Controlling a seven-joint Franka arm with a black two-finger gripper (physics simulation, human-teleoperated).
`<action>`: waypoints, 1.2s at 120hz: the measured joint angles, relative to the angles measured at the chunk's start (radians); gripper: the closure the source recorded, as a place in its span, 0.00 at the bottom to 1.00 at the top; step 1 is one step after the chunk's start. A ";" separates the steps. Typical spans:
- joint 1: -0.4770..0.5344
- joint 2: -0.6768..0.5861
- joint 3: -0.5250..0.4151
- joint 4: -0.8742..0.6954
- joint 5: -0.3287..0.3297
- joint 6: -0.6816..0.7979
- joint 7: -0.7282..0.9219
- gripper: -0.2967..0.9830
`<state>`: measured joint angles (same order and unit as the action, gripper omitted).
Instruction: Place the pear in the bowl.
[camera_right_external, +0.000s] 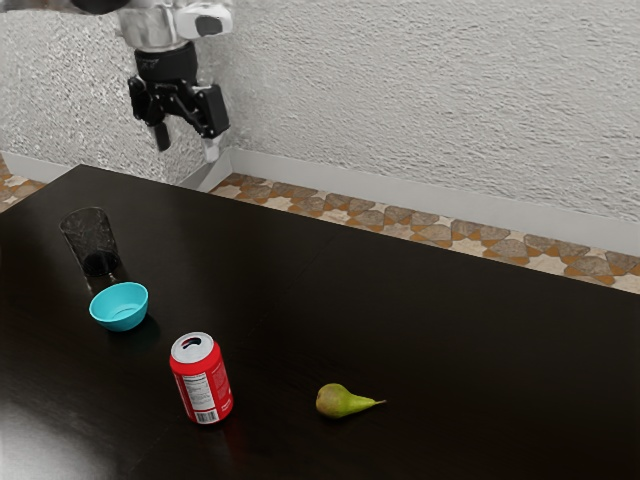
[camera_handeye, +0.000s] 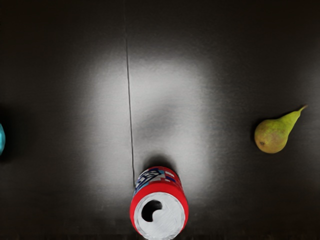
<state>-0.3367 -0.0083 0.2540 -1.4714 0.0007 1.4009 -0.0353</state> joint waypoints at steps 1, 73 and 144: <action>0.002 -0.004 0.000 -0.013 0.004 0.004 0.001 0.23; -0.020 0.461 -0.188 -0.176 -0.122 0.505 0.119 0.23; -0.045 0.339 -0.262 -0.472 -0.093 0.749 0.717 0.23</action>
<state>-0.3818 0.3311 -0.0083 -1.9435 -0.0920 2.1499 0.6816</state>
